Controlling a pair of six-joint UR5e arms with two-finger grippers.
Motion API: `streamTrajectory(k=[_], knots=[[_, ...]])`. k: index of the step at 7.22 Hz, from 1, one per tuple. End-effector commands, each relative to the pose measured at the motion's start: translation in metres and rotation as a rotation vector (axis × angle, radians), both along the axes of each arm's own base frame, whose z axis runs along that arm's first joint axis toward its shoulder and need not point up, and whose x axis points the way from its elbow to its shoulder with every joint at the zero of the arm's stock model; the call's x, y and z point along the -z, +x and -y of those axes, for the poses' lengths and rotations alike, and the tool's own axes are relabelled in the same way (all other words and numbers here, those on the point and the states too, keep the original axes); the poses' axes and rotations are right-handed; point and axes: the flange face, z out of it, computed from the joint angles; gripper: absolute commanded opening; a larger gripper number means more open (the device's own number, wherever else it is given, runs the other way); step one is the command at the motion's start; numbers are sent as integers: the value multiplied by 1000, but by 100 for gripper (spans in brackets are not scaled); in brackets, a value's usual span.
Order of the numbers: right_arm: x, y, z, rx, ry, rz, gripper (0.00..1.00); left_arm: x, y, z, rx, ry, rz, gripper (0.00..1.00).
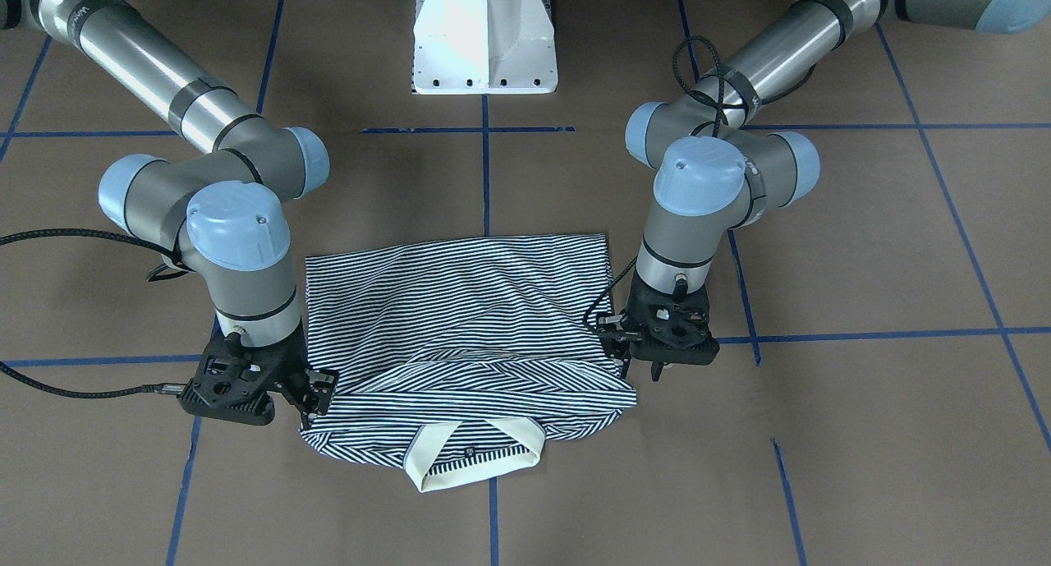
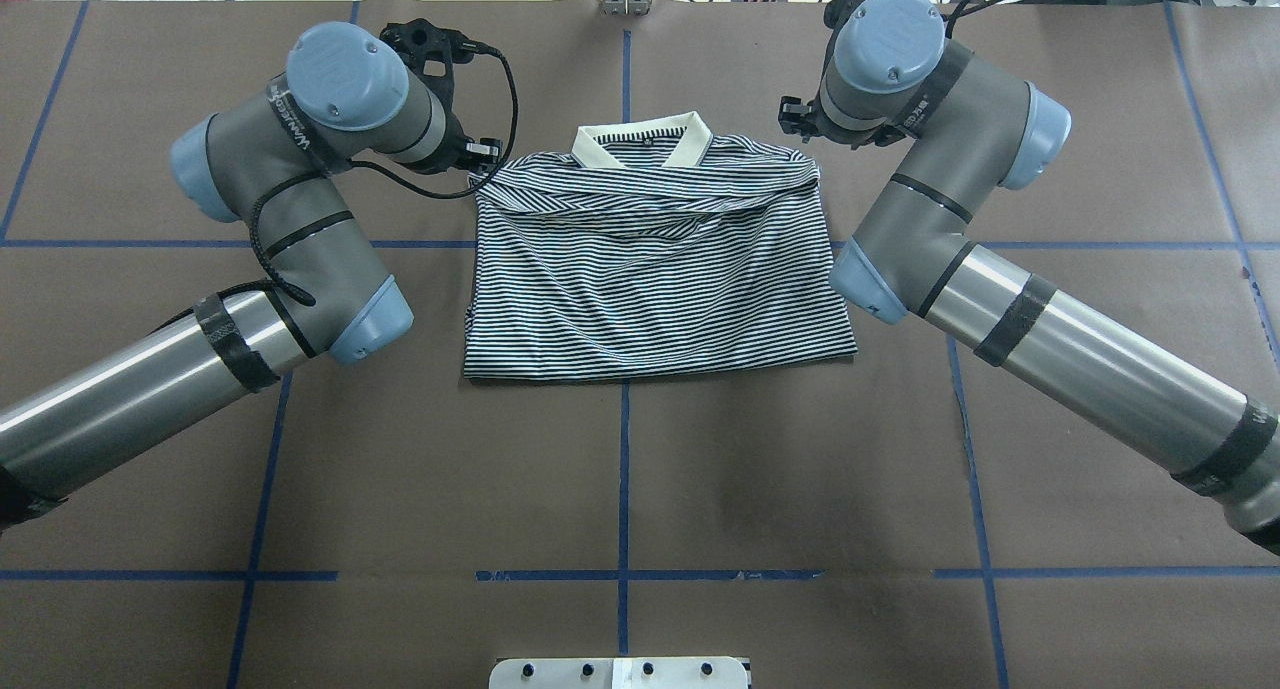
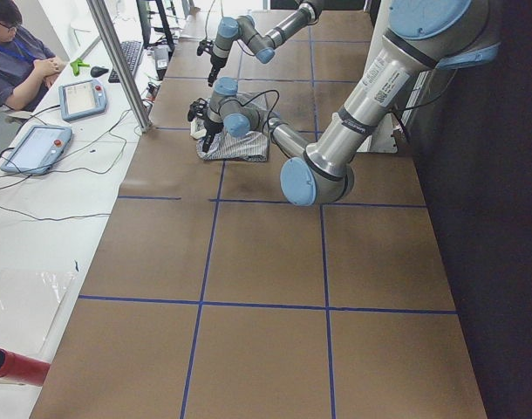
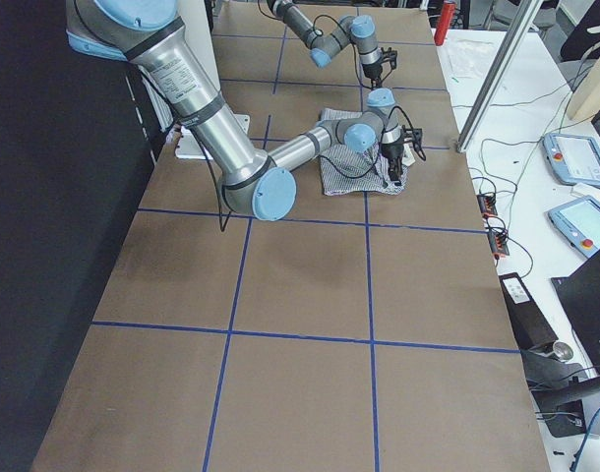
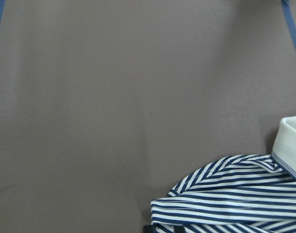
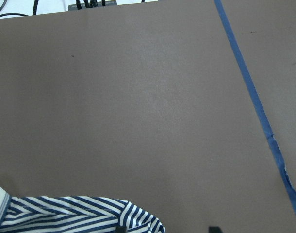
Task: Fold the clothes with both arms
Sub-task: 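Lay the hem near the collar and open both grippers, then move the left gripper to the folded shirt's side nearest it while the right gripper withdraws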
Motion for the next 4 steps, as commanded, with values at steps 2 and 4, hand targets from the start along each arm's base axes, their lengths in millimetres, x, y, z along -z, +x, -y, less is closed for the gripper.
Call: streamTrajectory(k=[2, 4], knots=[[1, 19, 6, 67, 40, 14, 100, -11, -10, -104, -95, 14, -89, 100], [-13, 23, 4, 69, 64, 29, 100, -27, 17, -164, -80, -118, -162, 71]])
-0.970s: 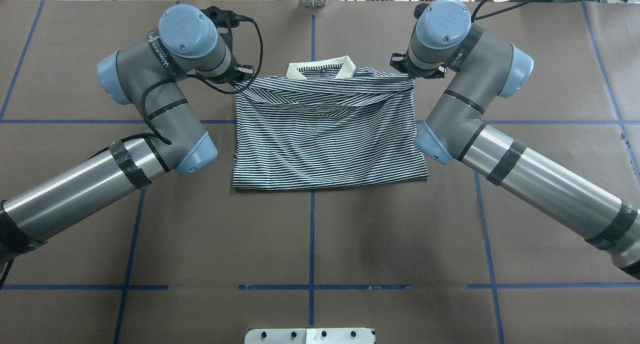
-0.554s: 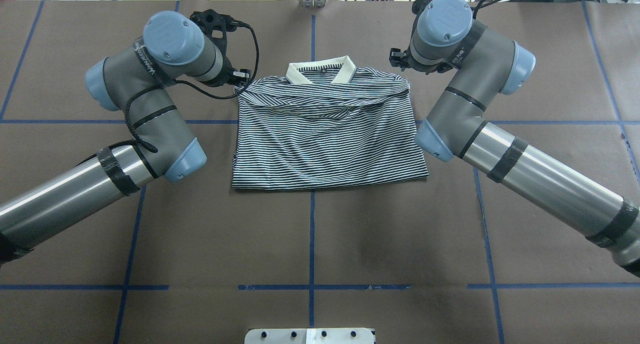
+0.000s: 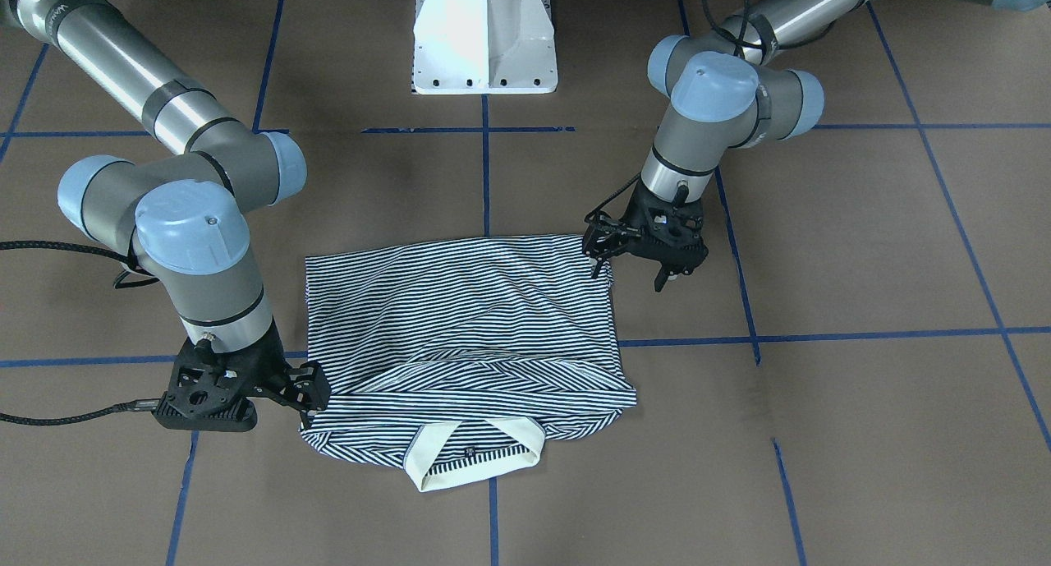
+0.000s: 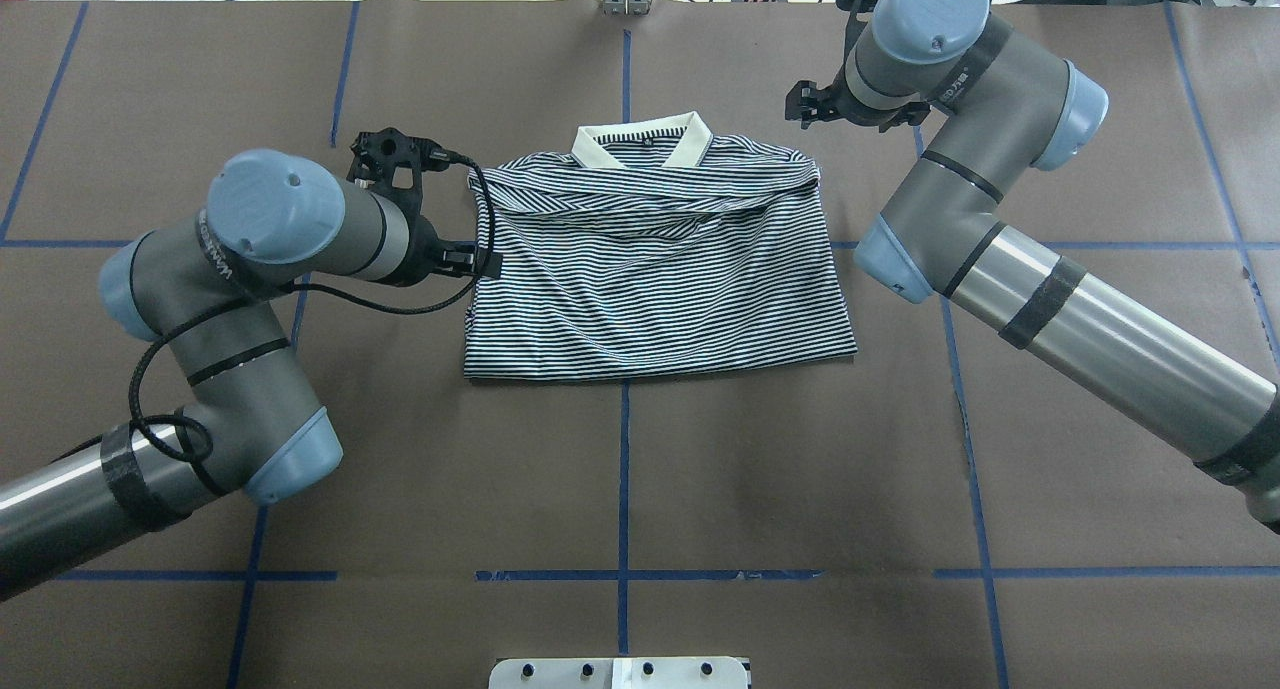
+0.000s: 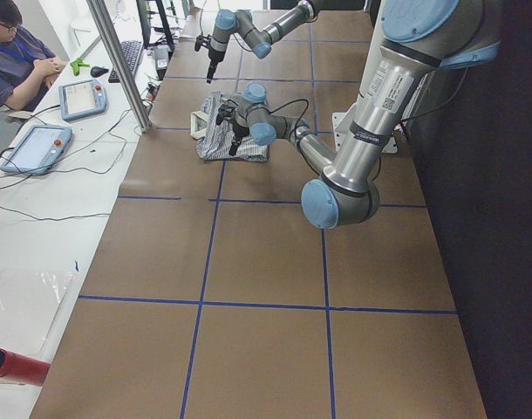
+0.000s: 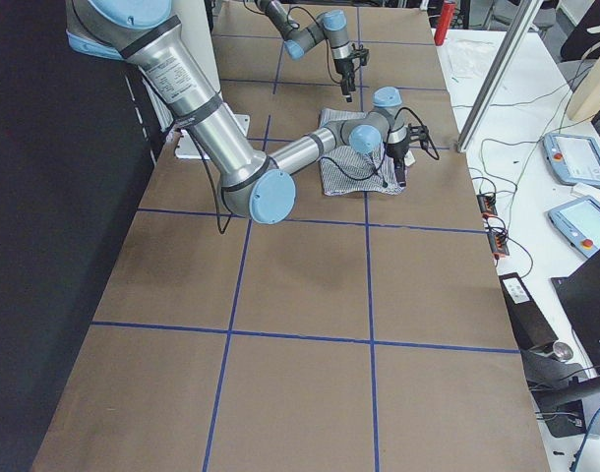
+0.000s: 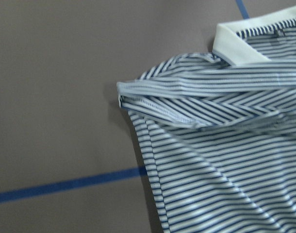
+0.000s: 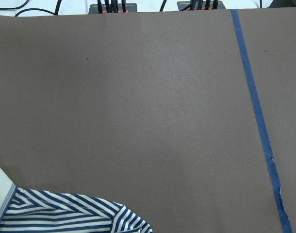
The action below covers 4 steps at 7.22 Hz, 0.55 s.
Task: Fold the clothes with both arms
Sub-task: 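Move the left gripper to the folded shirt's side nearest it while the right gripper withdraws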
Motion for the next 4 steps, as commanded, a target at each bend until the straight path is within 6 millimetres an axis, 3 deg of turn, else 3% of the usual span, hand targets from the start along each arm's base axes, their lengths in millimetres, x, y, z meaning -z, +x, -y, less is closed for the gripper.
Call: streamTrajectory(k=[1, 4], knots=[[-7, 4, -1, 1, 11, 9, 100, -9, 31, -54, 20, -128, -56, 50], [-7, 3, -1, 2, 12, 10, 100, -20, 44, -67, 29, -148, -39, 45]])
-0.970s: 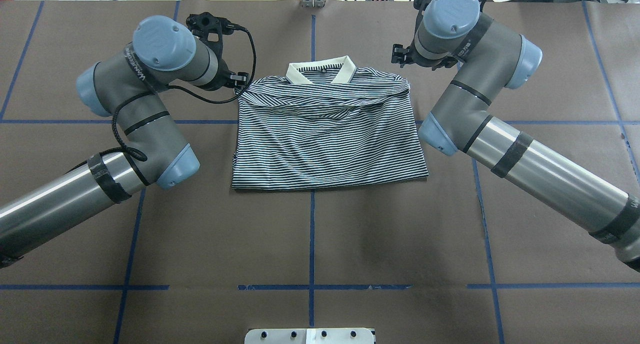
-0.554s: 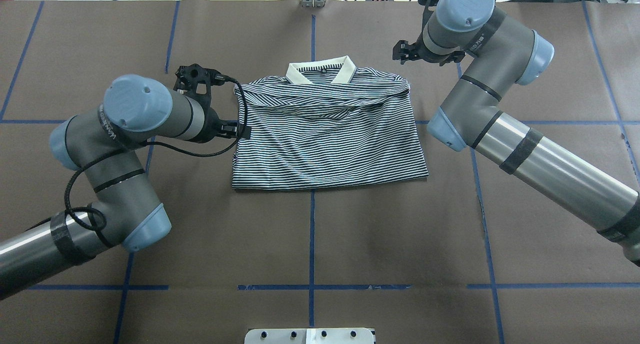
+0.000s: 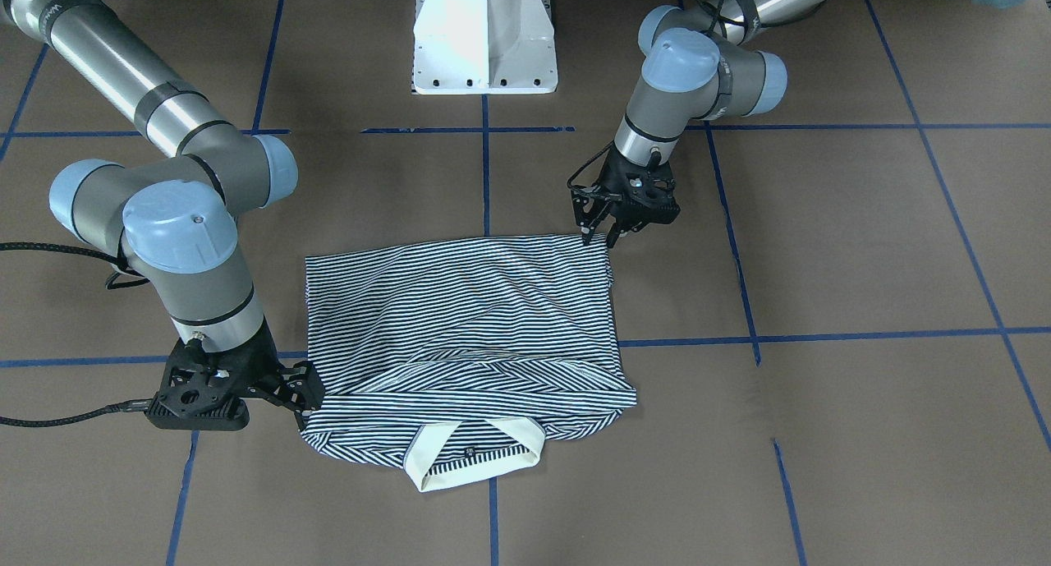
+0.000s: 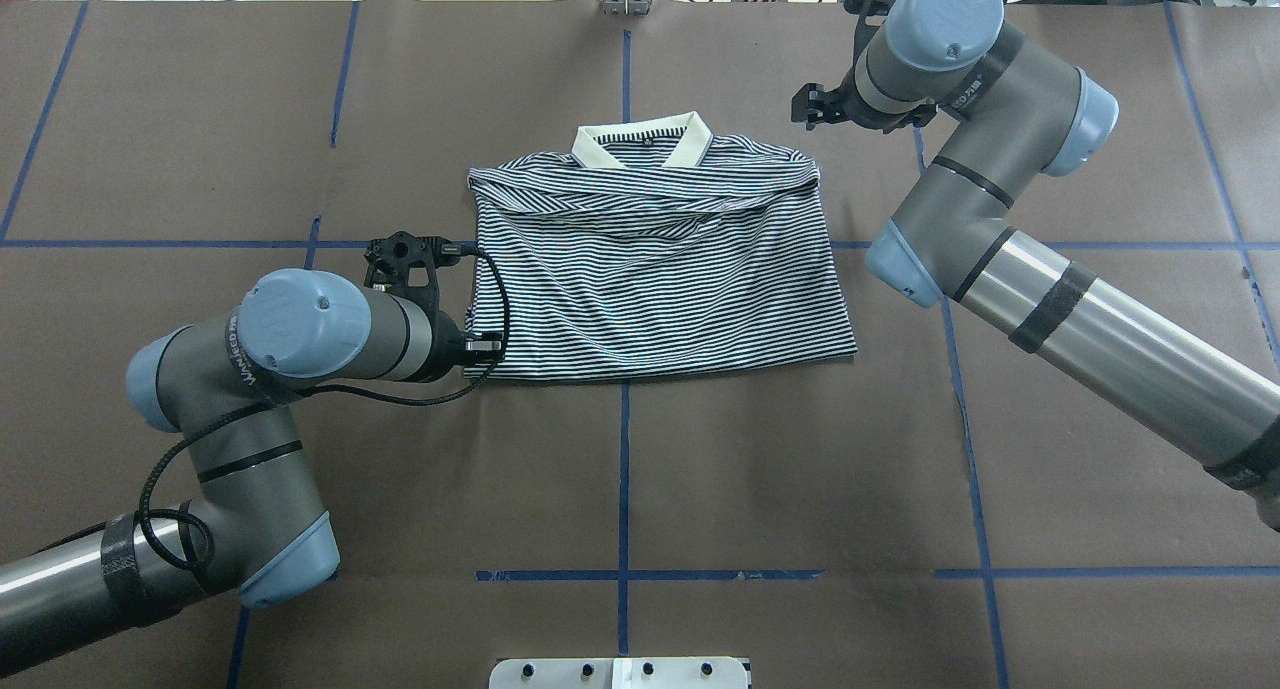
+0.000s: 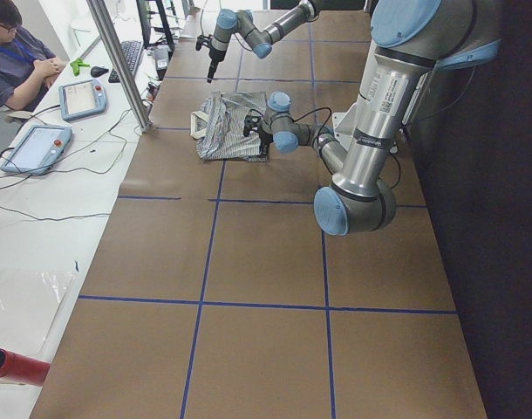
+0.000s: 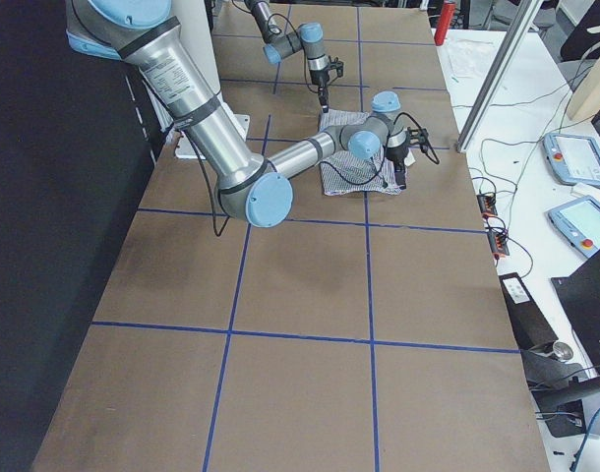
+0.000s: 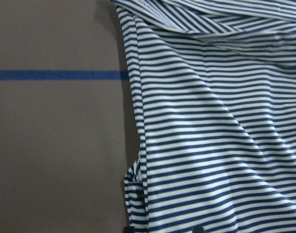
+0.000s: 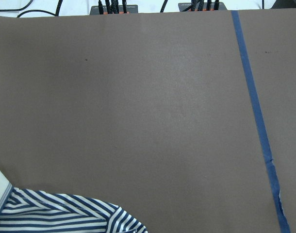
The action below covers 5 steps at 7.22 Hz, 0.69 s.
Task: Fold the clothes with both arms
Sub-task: 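Move the left gripper to the folded shirt's side nearest it while the right gripper withdraws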
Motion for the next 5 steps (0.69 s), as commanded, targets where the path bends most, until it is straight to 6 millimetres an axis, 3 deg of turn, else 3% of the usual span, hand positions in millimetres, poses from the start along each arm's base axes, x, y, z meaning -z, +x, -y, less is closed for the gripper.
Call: streamTrajectory(k=[1, 2, 4, 5], knots=[[-1, 0, 0, 0, -1, 0, 100, -6, 5, -4, -2, -9, 8, 45], [-1, 0, 0, 0, -1, 1, 100, -6, 6, -5, -4, -9, 9, 45], [-1, 0, 0, 1, 0, 0, 100, -7, 15, -16, -26, -8, 12, 0], [-1, 0, 0, 0, -1, 0, 100, -6, 15, -17, -27, -2, 11, 0]])
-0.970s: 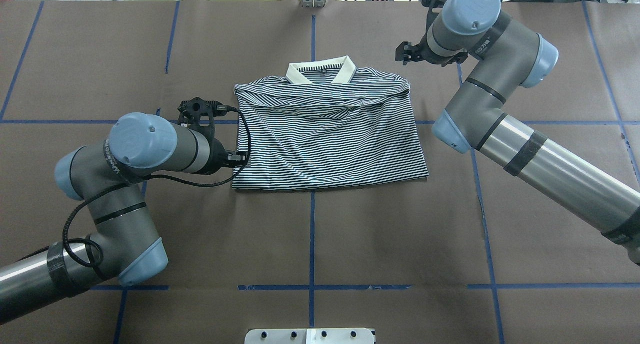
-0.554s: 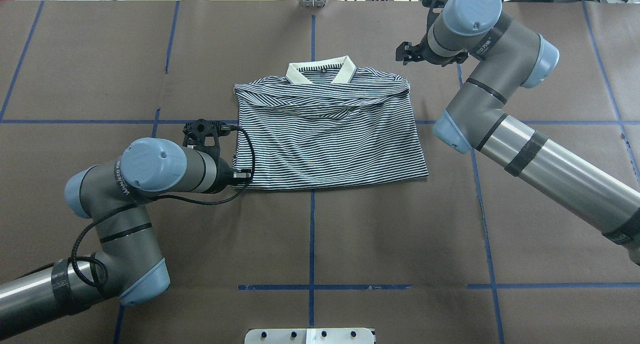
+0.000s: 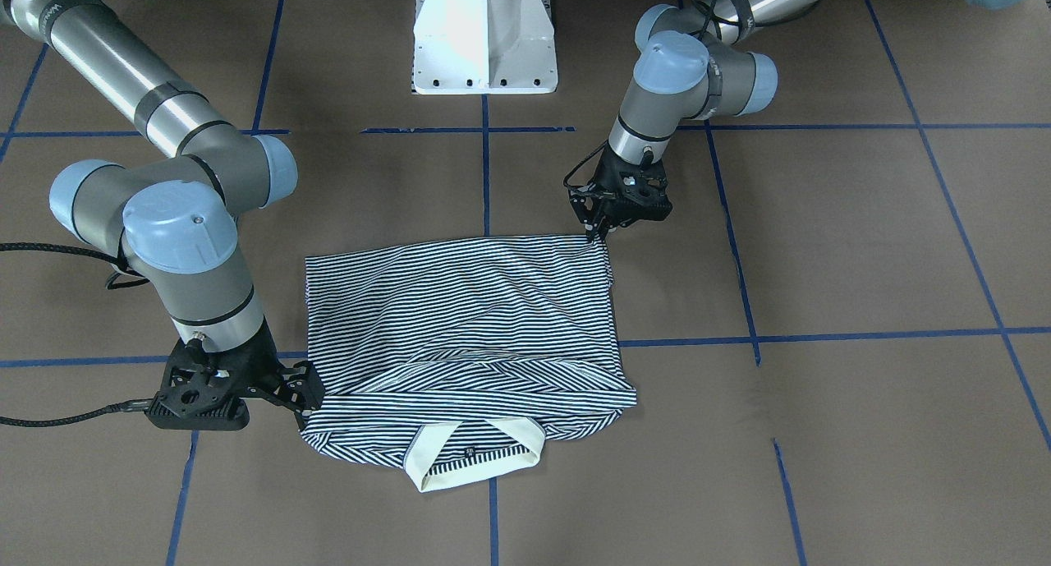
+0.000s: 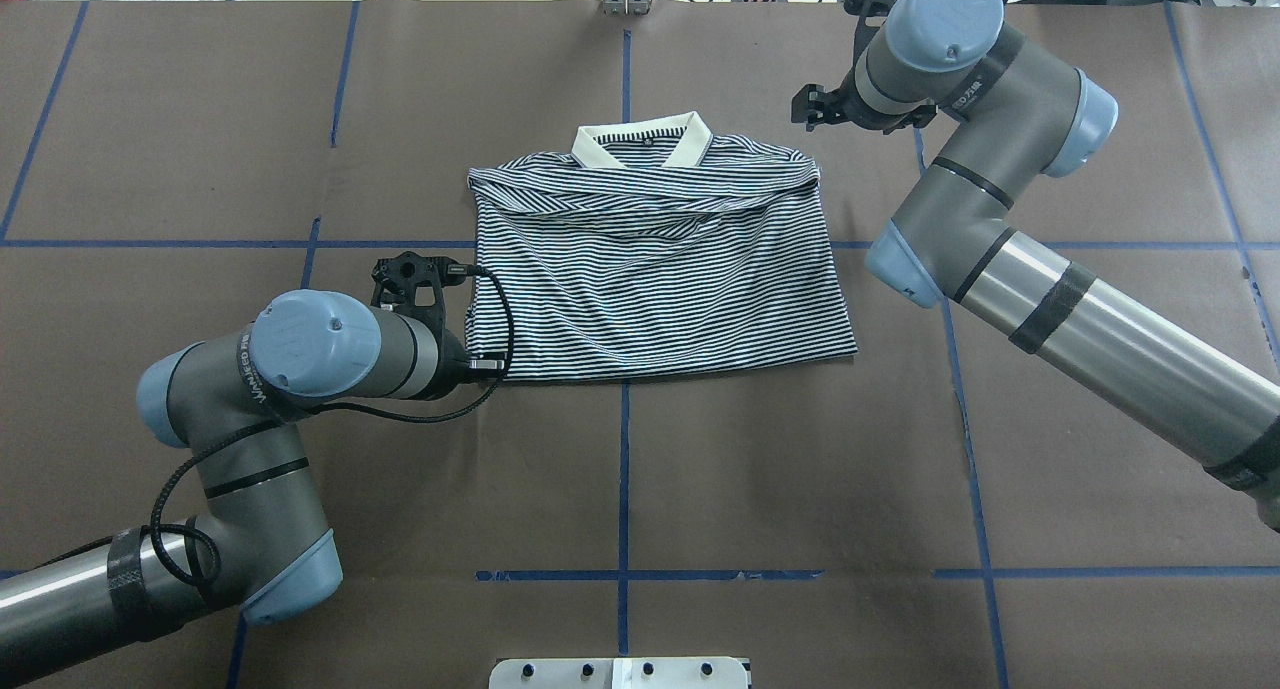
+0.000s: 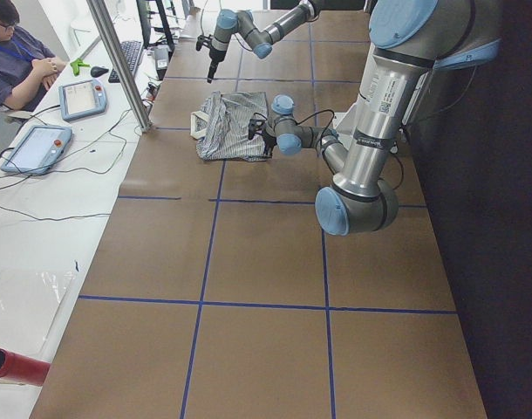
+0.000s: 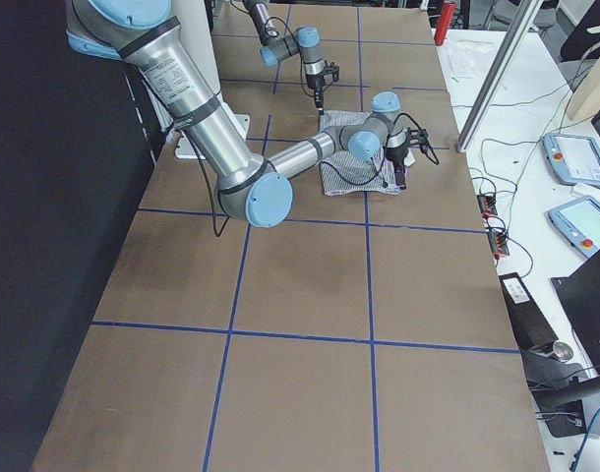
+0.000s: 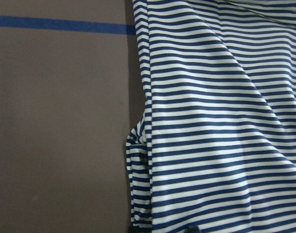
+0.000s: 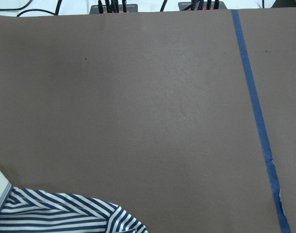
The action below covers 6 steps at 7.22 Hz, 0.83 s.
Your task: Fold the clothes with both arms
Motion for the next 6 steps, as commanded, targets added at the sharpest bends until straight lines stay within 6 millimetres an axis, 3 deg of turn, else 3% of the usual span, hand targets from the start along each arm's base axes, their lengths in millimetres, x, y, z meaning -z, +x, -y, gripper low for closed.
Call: streamTrajectory(k=[1, 2, 3, 5, 6], knots=[[0, 0, 0, 0, 0, 0, 100, 9, -5, -1, -2, 18, -13, 0], [0, 0, 0, -4, -2, 1, 100, -2, -21, 7, -19, 71, 19, 0], [0, 0, 0, -4, -2, 1, 100, -12, -52, 49, -8, 157, 76, 0], [0, -1, -1, -9, -7, 4, 100, -79, -107, 145, 42, 193, 243, 0], [0, -1, -1, -10, -8, 5, 100, -86, -126, 203, 88, 224, 269, 0]])
